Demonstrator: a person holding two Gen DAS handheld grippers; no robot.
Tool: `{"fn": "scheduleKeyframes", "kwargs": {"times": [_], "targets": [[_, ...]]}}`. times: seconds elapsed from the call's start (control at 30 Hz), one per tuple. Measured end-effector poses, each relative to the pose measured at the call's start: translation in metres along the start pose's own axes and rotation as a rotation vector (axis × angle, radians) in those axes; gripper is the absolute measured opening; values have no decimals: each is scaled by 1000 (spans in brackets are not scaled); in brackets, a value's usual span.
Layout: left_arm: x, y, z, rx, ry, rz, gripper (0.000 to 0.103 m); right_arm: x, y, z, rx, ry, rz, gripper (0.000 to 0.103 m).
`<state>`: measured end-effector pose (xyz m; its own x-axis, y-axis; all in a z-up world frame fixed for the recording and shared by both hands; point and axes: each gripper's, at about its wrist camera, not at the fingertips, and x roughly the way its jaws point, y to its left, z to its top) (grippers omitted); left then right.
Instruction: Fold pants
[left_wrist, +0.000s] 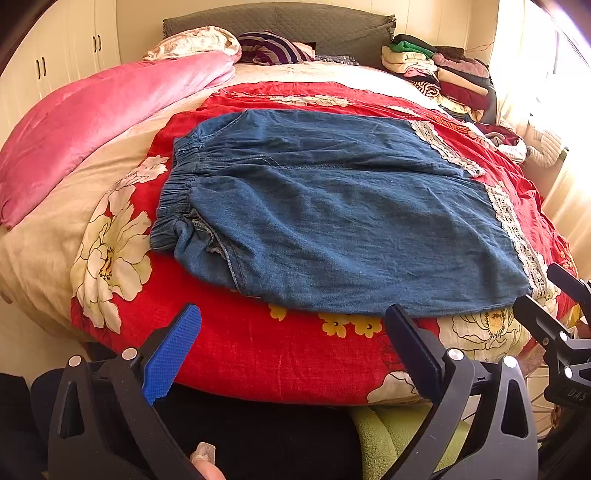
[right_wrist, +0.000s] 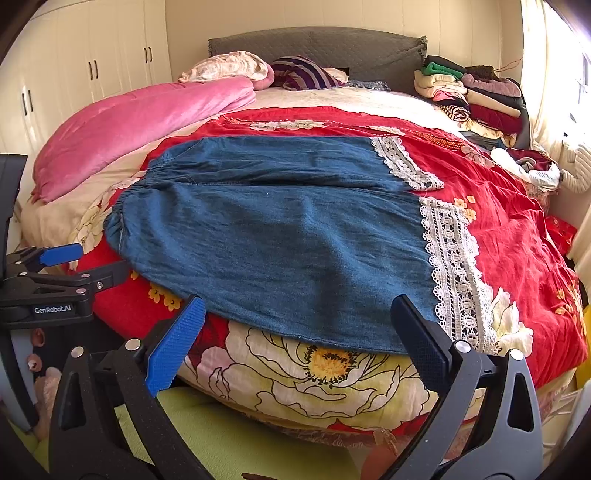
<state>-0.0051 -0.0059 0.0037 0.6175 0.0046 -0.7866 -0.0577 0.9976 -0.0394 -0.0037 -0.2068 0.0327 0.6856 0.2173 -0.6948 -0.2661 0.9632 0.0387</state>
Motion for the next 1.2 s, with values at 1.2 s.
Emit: {"fn": "scheduleKeyframes", "kwargs": {"times": [1.2], "targets": [[-4, -5, 1, 18, -19, 5, 99, 2, 0, -1, -5, 10, -1, 95]]}}
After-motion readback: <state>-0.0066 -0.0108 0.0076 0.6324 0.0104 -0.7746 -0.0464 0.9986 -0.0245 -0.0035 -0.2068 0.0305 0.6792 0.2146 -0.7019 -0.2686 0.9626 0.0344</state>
